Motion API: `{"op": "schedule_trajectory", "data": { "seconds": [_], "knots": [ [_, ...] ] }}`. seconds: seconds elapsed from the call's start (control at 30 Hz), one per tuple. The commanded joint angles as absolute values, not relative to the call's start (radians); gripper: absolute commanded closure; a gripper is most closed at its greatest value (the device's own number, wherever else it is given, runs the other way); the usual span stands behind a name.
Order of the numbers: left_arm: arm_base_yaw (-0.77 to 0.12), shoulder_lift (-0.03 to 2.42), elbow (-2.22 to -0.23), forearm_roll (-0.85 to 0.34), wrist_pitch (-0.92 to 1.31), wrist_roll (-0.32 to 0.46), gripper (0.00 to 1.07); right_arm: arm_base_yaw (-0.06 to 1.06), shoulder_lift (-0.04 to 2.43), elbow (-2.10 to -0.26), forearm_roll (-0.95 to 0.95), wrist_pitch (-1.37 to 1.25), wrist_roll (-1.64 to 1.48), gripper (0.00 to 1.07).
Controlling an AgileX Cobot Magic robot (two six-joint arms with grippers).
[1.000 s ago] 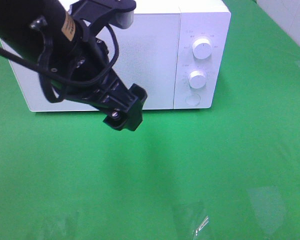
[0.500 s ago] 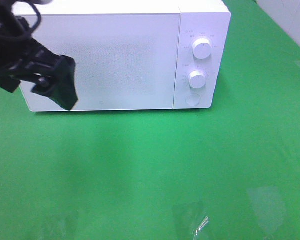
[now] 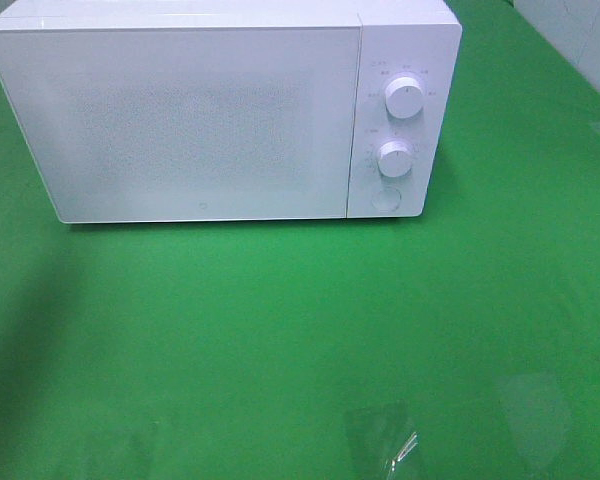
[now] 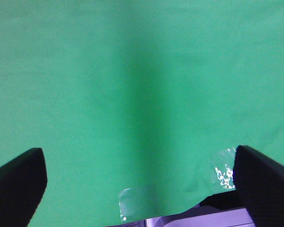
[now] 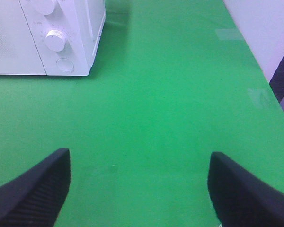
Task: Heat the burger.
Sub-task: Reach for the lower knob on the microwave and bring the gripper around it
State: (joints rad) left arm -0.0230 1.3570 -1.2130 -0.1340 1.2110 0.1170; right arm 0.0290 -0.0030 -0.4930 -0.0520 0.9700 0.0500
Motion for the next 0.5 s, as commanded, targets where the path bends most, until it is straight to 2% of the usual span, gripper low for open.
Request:
{"op": "schedule_trajectory", "data": {
  "seconds": [0.03, 0.5],
  "knots": [
    [0.015, 1.322, -1.185, -0.175, 1.222, 0.128, 0.06, 0.024, -0.031, -0.491, -0.046, 0.961, 0.041, 0.32],
    [0.023, 1.031, -0.826, -0.185, 1.123, 0.155, 0.06, 0.024, -0.031, -0.491, -0.046, 0.961, 0.041, 0.32]
  ]
}}
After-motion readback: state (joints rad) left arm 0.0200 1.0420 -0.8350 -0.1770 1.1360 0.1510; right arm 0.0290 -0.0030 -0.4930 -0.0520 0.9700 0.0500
